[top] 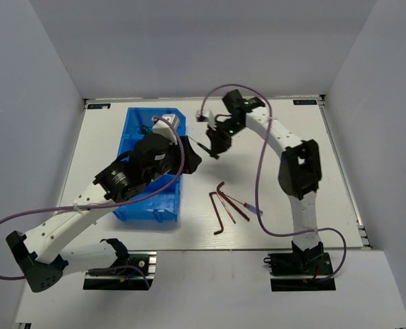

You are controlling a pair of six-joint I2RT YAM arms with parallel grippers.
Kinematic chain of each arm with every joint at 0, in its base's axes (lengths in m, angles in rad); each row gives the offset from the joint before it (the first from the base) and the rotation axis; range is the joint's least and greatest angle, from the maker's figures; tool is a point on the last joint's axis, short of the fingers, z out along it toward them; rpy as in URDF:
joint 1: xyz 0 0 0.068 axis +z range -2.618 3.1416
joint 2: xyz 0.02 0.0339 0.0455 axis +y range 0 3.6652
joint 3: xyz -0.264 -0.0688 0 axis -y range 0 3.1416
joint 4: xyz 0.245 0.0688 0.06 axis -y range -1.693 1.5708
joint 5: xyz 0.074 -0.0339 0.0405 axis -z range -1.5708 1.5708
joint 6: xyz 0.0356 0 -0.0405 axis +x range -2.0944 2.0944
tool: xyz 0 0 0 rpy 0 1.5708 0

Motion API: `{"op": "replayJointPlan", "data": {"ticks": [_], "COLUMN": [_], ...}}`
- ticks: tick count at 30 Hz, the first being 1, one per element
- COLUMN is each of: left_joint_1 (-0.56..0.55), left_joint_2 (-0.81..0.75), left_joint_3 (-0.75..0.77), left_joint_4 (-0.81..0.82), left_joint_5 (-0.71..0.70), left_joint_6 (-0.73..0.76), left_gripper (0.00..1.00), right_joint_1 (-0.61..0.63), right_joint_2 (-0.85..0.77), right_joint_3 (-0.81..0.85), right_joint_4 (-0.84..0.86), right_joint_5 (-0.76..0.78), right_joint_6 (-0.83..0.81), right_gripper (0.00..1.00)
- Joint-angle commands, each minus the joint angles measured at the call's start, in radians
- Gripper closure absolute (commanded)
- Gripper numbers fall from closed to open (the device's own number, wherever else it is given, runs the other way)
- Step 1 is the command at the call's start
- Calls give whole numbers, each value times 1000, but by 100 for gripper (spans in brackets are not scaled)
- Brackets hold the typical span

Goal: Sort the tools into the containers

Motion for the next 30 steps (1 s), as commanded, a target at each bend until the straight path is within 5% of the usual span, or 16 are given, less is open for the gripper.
{"op": "replayJointPlan", "data": {"ticks": [1, 4, 5, 8, 15, 16, 19, 24, 27, 28, 30], "left_joint_1": [-2, -2, -2, -2, -2, -2, -2, -2, -2, -2, -2], "left_joint_2": [-83, -148, -163, -196, -199, -199, -167, -136, -87, -40, 25], "left_joint_3": [-23, -34, -43, -43, -53, -53, -43, -66, -66, -56, -33], "left_joint_4": [40, 40, 31, 17, 5, 5, -16, 39, 39, 30, 19], "left_joint_5": [-44, -64, -64, -85, -85, -85, -65, -24, 2, 31, 68], "left_joint_6": [10, 10, 10, 10, 10, 10, 19, 19, 29, 29, 29], "left_gripper": [35, 35, 35, 35, 35, 35, 35, 38, 60, 77, 88], "right_joint_1": [81, 133, 140, 176, 250, 253, 253, 242, 213, 189, 166], "right_joint_2": [149, 203, 203, 203, 266, 269, 259, 179, 116, 84, 55], "right_joint_3": [207, 314, 274, 237, 251, 248, 225, 154, 139, 127, 119], "right_joint_4": [-23, 181, 385, 612, 727, 724, 701, 715, 711, 674, 599], "right_joint_5": [-118, -95, -87, -43, 69, 69, 45, 22, 59, 112, 224], "right_joint_6": [-37, 138, 270, 395, 457, 462, 468, 488, 546, 576, 580], "right_gripper": [100, 100, 100, 100, 99, 77, 51, 42, 46, 49, 84]}}
